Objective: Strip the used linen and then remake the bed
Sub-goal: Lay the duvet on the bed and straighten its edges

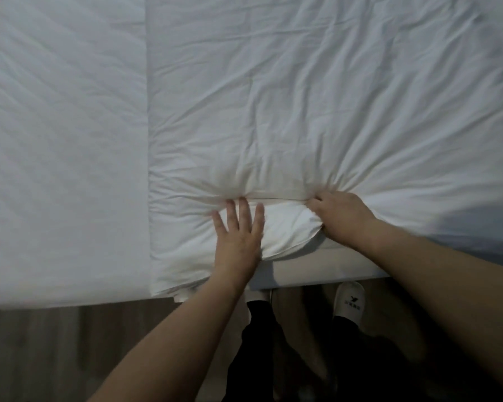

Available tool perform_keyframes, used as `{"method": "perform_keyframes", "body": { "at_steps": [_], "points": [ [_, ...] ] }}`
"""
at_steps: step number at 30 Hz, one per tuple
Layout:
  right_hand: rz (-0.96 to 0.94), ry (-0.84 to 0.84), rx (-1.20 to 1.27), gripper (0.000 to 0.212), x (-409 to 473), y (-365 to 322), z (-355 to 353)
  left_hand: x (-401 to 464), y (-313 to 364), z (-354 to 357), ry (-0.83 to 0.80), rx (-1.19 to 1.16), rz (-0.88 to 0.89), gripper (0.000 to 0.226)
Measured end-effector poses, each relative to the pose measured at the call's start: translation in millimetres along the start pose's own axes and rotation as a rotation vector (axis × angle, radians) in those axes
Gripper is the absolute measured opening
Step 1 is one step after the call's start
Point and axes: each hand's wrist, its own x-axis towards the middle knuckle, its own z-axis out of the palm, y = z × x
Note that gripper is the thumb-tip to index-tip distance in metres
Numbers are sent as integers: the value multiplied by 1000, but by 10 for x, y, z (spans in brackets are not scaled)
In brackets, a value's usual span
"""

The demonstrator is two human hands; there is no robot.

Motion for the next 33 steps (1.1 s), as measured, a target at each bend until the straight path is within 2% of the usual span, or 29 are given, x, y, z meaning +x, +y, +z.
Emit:
{"method": "perform_keyframes", "body": {
  "at_steps": [3,5,9,11,12,14,17,19,22,24,27,30,33],
  "points": [
    [30,8,46,38,-6,34,-27,327,-230,-131,-43,-88,101,46],
    [45,46,73,52,-41,20,-10,571,-414,-282,-100,-216,116,31],
    [6,193,78,100,-212,-81,135,959,-533,-647,-298,-309,117,24],
    [13,181,26,108,-308,-116,224,1032,-515,-715,-349,-280,137,23],
    [22,166,-1,103,-324,-126,278,1032,-507,-723,-357,-265,146,23],
    [52,175,-32,77,-288,-154,323,985,-497,-661,-334,-259,150,23],
    [70,193,-38,56,-115,-135,292,787,-455,-513,-189,-309,71,30],
    [58,160,17,53,9,-53,247,519,-322,-355,-64,-264,-20,45],
    [73,60,24,34,154,52,72,57,15,-106,-1,-147,-76,86],
    [55,47,4,26,233,86,49,-40,156,32,23,-169,-132,96],
    [82,69,16,31,262,95,114,133,169,121,50,-154,-189,81],
    [83,141,55,42,213,62,247,292,92,144,51,-89,-98,54],
    [28,194,-22,64,110,19,404,424,-35,99,76,-66,-6,40]
  ]
}}
